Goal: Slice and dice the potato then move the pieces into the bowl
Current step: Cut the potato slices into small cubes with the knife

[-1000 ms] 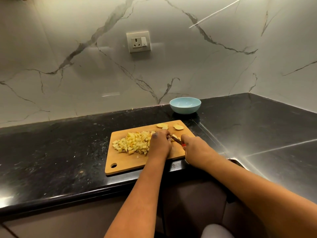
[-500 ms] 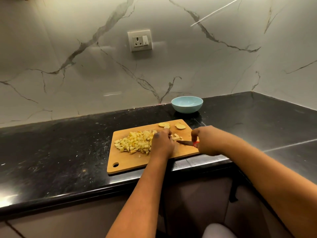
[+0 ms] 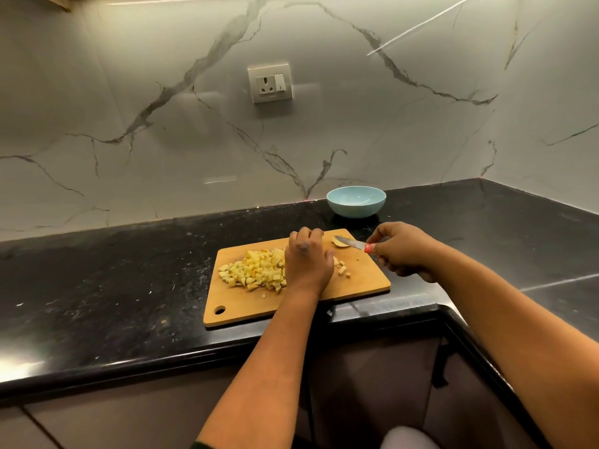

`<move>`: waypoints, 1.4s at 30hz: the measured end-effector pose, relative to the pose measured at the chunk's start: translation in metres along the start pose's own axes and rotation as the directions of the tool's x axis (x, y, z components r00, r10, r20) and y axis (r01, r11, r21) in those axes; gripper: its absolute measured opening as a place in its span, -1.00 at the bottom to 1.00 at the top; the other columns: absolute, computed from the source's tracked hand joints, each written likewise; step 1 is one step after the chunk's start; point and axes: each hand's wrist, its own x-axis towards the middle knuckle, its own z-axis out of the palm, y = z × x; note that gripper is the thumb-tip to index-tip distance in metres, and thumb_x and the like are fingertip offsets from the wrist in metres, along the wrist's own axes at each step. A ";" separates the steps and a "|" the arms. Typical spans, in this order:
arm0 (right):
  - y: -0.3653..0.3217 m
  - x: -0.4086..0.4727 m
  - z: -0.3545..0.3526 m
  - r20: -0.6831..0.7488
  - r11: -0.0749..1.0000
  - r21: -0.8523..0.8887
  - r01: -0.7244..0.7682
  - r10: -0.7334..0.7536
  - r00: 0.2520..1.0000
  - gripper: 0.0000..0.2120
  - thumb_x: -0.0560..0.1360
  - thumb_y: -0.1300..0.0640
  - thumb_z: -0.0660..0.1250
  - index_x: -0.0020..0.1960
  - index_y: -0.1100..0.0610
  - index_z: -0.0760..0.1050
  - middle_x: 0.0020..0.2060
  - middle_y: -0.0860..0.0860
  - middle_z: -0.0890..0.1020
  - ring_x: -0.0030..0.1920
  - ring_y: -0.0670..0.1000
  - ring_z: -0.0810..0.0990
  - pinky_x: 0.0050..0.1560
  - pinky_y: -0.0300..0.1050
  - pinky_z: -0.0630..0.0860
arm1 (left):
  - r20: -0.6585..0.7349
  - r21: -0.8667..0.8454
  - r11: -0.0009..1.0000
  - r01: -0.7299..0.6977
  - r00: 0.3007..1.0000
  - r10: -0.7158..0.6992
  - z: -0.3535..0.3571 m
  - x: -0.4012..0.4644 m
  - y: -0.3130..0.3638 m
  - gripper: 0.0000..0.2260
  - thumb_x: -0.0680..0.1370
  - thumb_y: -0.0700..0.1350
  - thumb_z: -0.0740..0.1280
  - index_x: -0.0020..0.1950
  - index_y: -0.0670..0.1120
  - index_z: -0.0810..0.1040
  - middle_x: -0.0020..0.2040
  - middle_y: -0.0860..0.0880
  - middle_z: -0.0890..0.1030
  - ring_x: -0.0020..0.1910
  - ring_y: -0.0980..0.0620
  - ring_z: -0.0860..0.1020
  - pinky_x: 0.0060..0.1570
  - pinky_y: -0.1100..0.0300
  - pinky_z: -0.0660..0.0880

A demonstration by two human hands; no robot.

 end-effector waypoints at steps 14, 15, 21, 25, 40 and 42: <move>0.028 0.025 0.019 -0.136 0.990 -0.111 0.082 -0.097 0.986 -0.87 0.60 0.11 0.27 0.14 0.06 0.46 -0.09 0.07 0.53 -0.19 -0.01 0.50 -0.27 -0.15 0.49 | 0.408 0.188 0.954 -0.234 0.902 0.141 0.014 0.020 0.001 -0.77 0.65 0.00 0.20 0.22 -0.07 0.49 0.19 -0.07 0.51 0.21 -0.07 0.46 0.23 0.02 0.43; 0.029 0.025 0.021 -0.129 0.989 -0.118 0.092 -0.107 0.986 -0.86 0.60 0.11 0.26 0.15 0.07 0.46 -0.10 0.06 0.53 -0.20 -0.02 0.50 -0.27 -0.16 0.49 | 0.398 0.249 0.937 -0.246 0.908 0.133 0.011 0.021 -0.002 -0.76 0.65 0.00 0.18 0.23 -0.07 0.49 0.20 -0.08 0.52 0.24 -0.08 0.44 0.24 0.01 0.39; 0.030 0.027 0.024 -0.118 0.985 -0.121 0.124 -0.138 0.983 -0.83 0.61 0.13 0.26 0.19 0.08 0.44 -0.08 0.06 0.51 -0.24 -0.07 0.47 -0.34 -0.24 0.42 | 0.205 0.299 0.951 -0.072 0.979 0.009 -0.005 0.029 -0.020 -0.78 0.65 -0.03 0.20 0.20 -0.02 0.57 0.11 -0.03 0.52 0.15 -0.04 0.40 0.18 0.03 0.32; 0.031 0.031 0.026 -0.136 0.985 -0.096 0.146 -0.159 0.978 -0.84 0.61 0.10 0.26 0.18 0.07 0.45 -0.06 0.09 0.53 -0.23 -0.05 0.48 -0.33 -0.22 0.42 | 0.176 0.109 0.984 0.144 0.971 -0.161 -0.023 0.042 -0.029 -0.79 0.67 -0.07 0.18 0.18 0.01 0.59 0.12 -0.04 0.59 0.17 -0.06 0.43 0.16 0.01 0.32; 0.055 0.058 0.039 -0.200 0.939 0.342 0.023 0.049 0.979 -0.89 0.60 0.06 0.28 0.10 0.04 0.48 -0.28 0.11 0.57 -0.40 -0.02 0.43 -0.46 -0.18 0.39 | 0.366 0.267 0.951 0.156 0.897 -0.249 0.027 0.070 -0.006 -0.71 0.59 0.00 0.34 0.28 -0.06 0.51 0.21 -0.08 0.56 0.21 -0.08 0.47 0.20 0.02 0.41; 0.054 0.060 0.039 -0.199 0.936 0.349 0.034 0.039 0.979 -0.90 0.60 0.06 0.28 0.10 0.04 0.48 -0.27 0.11 0.58 -0.38 -0.02 0.44 -0.46 -0.19 0.40 | 0.357 0.290 0.934 0.207 0.882 -0.307 0.033 0.073 -0.001 -0.69 0.58 -0.02 0.36 0.29 -0.08 0.50 0.22 -0.10 0.55 0.20 -0.10 0.49 0.22 0.01 0.44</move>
